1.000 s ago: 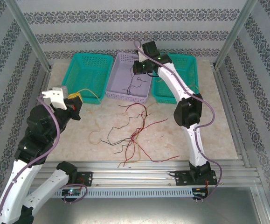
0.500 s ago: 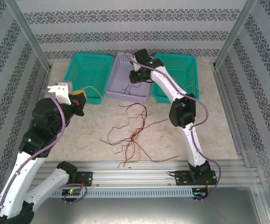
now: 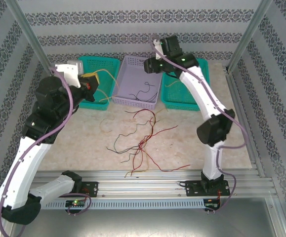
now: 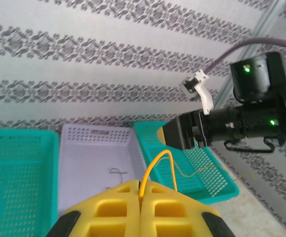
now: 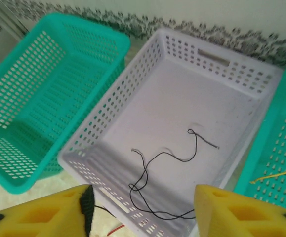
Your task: Untangle the cables
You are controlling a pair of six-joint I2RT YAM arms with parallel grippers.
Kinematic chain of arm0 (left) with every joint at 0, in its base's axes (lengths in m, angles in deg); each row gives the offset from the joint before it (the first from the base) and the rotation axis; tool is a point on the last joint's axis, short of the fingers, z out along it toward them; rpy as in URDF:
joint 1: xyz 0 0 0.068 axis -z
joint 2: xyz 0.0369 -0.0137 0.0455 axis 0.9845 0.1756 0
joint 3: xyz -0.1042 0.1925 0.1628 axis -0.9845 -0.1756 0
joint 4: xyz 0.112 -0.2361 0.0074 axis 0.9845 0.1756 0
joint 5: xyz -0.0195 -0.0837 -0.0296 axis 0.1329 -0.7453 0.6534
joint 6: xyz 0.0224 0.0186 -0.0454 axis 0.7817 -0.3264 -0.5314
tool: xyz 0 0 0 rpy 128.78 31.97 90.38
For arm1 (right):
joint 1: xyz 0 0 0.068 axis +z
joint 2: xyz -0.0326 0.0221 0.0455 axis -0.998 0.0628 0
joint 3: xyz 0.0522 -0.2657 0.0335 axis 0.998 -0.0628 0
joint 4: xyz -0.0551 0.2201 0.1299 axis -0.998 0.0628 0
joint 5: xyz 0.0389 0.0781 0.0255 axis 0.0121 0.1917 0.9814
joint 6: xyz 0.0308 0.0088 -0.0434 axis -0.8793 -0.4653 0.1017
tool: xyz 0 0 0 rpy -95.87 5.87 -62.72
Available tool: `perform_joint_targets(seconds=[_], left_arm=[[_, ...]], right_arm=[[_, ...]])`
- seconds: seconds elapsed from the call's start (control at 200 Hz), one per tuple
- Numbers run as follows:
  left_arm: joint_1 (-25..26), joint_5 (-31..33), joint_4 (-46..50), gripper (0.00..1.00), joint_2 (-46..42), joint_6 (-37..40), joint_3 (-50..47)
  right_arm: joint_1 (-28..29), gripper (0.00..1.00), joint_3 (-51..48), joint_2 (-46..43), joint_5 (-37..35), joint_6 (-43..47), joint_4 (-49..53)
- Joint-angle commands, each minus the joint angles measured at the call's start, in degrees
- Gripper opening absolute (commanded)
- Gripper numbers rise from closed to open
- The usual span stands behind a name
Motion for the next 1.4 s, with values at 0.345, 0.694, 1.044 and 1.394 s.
perform_joint_targets(seconds=[0.345,0.694,1.044,1.394], left_arm=[[6.06,-12.46,-8.67,0.00,26.85,-2.19,32.23],[7.75,-20.02,-19.13,0.00,59.58,-16.15,67.61],[9.92,-15.02,-38.74,0.00,80.09,-21.77,73.38],[14.43,-15.41,-40.36,0.00,92.47,-21.47,70.79]], right_arm=[[-4.07,0.72,-40.59,-44.63,-8.01,-4.67,-16.43],[-5.07,0.76,-49.93,-65.58,-13.06,-2.22,-10.89],[-5.29,0.76,-52.11,-75.85,-12.10,-1.84,-6.89],[-5.16,0.76,-56.56,-80.02,-8.88,-2.25,-5.49]])
